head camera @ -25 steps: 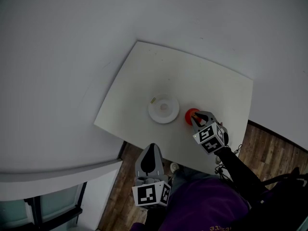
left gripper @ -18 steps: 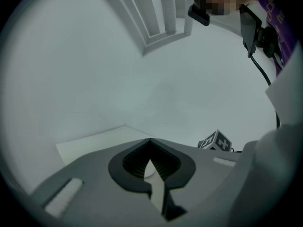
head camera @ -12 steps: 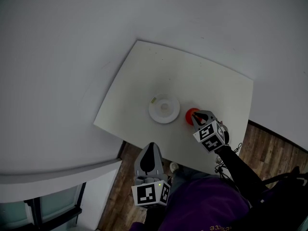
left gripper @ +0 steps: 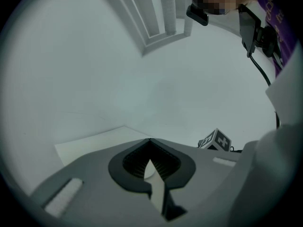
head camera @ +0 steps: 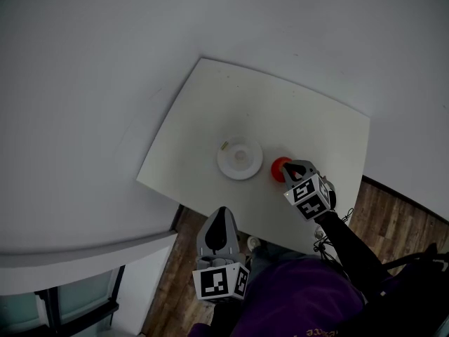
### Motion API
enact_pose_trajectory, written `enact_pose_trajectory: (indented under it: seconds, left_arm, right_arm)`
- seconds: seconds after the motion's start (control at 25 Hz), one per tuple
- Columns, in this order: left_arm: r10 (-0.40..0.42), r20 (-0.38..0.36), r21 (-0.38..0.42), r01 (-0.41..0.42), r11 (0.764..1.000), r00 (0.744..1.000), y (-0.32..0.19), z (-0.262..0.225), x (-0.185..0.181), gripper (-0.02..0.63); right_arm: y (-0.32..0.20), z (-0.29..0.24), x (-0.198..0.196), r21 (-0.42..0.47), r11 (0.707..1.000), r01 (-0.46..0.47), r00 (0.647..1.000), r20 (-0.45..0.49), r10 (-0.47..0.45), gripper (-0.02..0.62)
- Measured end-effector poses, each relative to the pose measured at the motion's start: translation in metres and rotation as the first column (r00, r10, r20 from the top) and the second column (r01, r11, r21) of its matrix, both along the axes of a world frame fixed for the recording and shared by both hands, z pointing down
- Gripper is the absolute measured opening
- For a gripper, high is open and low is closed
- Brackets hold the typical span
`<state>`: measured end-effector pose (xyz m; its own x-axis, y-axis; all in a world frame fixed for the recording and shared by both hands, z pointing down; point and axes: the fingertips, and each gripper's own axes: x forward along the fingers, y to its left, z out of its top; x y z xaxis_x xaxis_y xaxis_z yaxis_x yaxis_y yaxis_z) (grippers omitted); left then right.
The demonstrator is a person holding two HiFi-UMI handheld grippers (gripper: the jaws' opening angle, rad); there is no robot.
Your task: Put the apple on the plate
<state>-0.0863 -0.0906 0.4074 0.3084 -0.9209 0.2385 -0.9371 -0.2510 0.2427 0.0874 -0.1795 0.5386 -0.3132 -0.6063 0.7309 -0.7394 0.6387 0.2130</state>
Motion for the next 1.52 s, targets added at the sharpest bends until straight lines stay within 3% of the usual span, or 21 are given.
enact_pose_trajectory:
  seconds: [0.72, 1.52]
  left_arm:
    - [-0.02, 0.001, 0.005, 0.02, 1.0, 1.0, 0.004, -0.002, -0.001, 0.008]
    - [-0.078, -0.003, 0.001, 0.078, 0.997, 0.997, 0.01, 0.001, -0.016, 0.007]
  right_arm:
    - [-0.004, -0.014, -0.008, 0.024, 0.999, 0.023, 0.999, 0.03, -0.024, 0.014]
    - [-0.031, -0.037, -0.055, 0.099, 0.984, 0.148, 0.988, 0.024, -0.151, 0.014]
